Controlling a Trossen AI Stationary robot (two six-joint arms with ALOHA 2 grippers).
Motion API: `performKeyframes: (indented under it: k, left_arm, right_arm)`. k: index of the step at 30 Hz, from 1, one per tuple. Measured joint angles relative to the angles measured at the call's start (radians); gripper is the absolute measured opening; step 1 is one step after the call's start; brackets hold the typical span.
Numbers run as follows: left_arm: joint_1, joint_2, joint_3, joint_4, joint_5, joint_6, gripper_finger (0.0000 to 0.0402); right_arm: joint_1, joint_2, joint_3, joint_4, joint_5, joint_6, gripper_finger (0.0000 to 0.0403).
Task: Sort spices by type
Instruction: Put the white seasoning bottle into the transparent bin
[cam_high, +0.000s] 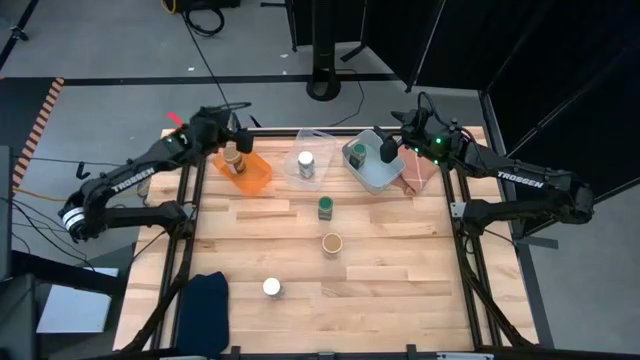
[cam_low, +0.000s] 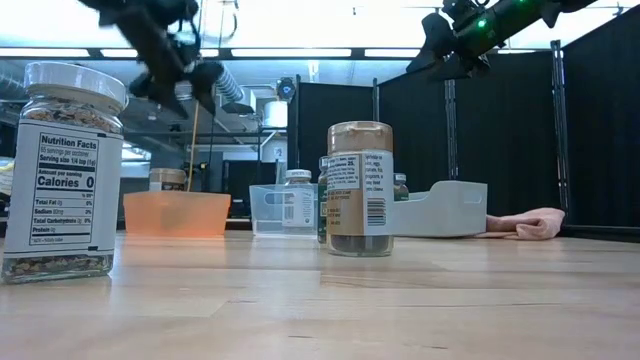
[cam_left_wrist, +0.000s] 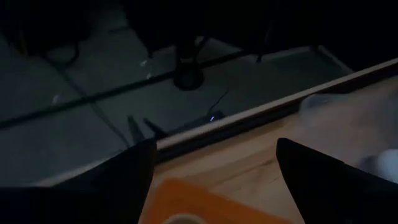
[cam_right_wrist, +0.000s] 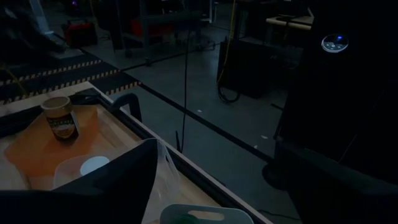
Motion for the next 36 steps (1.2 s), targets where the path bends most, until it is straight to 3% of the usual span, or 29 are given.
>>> performKeyframes:
  k: [3, 9, 17, 21, 26, 30, 36]
  left_arm:
    - [-0.036, 0.0, 0.117, -0.074, 0.016, 0.04, 0.0338]
    - [-0.156, -0.001, 0.337, -0.168, 0.17, 0.109, 0.0338]
    - [-0.425, -0.001, 0.447, -0.182, 0.351, 0.136, 0.0338]
    - [-0.595, 0.002, 0.439, -0.177, 0.328, 0.129, 0.0337]
    - [-0.74, 0.029, 0.431, -0.18, 0.188, 0.103, 0.0337]
    - [-0.78, 0.052, 0.431, -0.176, 0.121, 0.097, 0.0337]
    - [-0.781, 0.079, 0.431, -0.176, 0.12, 0.053, 0.0337]
  right_arm:
    - [0.0, 0.0, 0.0, 0.0, -0.003, 0.0, 0.0333]
    - [0.0, 0.0, 0.0, 0.0, -0.012, 0.0, 0.0334]
    - [0.006, 0.0, 0.0, 0.001, -0.053, 0.004, 0.0335]
    - [0.027, 0.0, 0.0, 0.001, -0.109, 0.002, 0.0336]
    - [0.098, 0.009, 0.0, 0.006, -0.18, -0.022, 0.0341]
    - [0.19, 0.056, 0.0, 0.016, -0.187, -0.075, 0.0343]
    - [0.289, 0.173, 0.0, 0.066, -0.147, -0.08, 0.0344]
